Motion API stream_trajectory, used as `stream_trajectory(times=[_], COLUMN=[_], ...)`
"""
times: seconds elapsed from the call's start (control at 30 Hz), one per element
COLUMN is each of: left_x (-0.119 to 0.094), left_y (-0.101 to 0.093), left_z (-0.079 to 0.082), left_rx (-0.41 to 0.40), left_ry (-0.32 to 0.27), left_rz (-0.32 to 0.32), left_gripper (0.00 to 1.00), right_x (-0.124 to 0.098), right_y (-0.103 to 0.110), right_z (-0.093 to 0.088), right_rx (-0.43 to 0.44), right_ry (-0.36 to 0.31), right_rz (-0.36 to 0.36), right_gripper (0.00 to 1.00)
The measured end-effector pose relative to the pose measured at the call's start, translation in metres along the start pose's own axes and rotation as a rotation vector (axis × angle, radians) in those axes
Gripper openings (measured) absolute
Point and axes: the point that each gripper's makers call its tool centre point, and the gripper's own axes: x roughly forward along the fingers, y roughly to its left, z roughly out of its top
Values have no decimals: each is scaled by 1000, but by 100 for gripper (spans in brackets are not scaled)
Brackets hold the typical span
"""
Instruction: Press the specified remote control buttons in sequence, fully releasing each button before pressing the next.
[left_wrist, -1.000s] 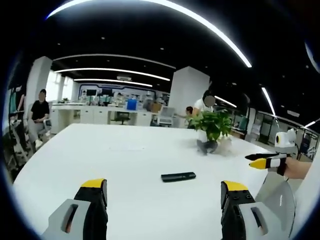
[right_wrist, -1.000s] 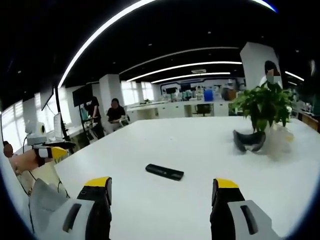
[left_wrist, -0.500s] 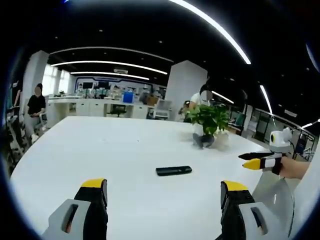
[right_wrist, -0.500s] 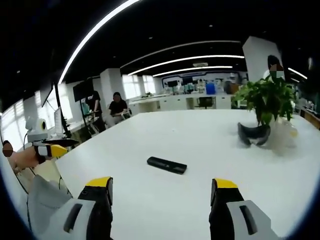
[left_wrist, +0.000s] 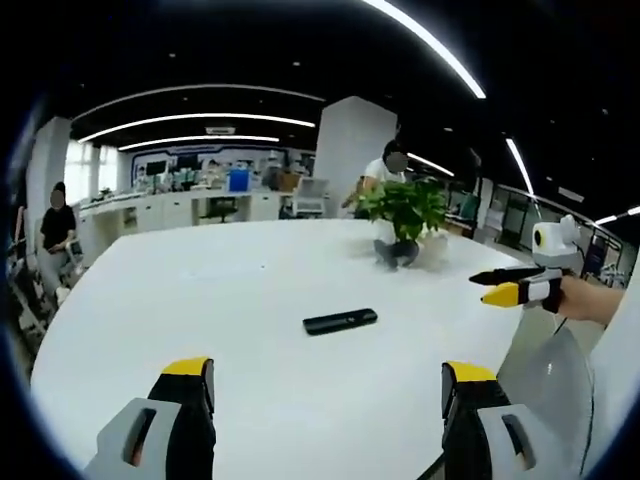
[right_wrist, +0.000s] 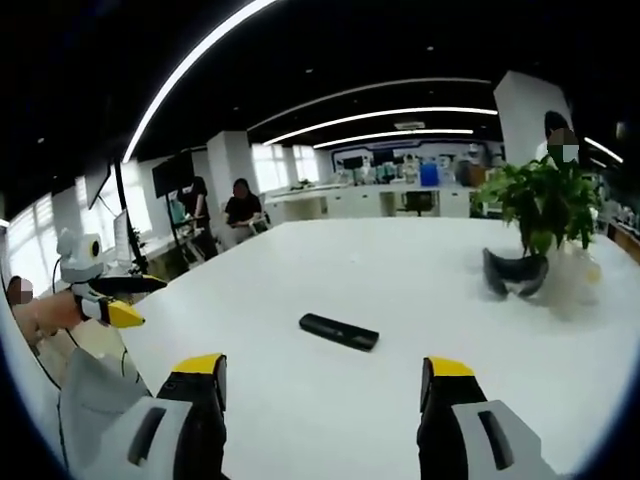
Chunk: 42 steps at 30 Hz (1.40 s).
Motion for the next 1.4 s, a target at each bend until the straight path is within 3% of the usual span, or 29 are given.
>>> stream_trajectory(times=[0.23, 0.43, 0.53, 0.97, 1.1, 1.4], left_x=[17, 45, 58, 120, 136, 167], left_y=[-9, -24, -27, -14, -8, -2], left_z=[4, 9, 5, -12, -18, -31], left_rx=[94, 82, 129, 324, 432, 486], left_ry=[75, 116, 161, 360, 437, 538], left_rz=[-99, -206, -245, -357, -392, -488], left_gripper=[96, 96, 95, 93, 92, 88], right_x=[-16, -24, -26, -35, -34, -32], right_y=[8, 13, 11, 3, 2, 2], right_z=[-2, -5, -7, -20, -23, -34], right_rx=[-20, 13, 25, 60, 55, 34], right_ry=[-19, -26, -24, 3, 18, 62], right_rz=[-16, -33, -47, -69, -71, -60], right_gripper=[73, 71, 70, 53, 50, 45])
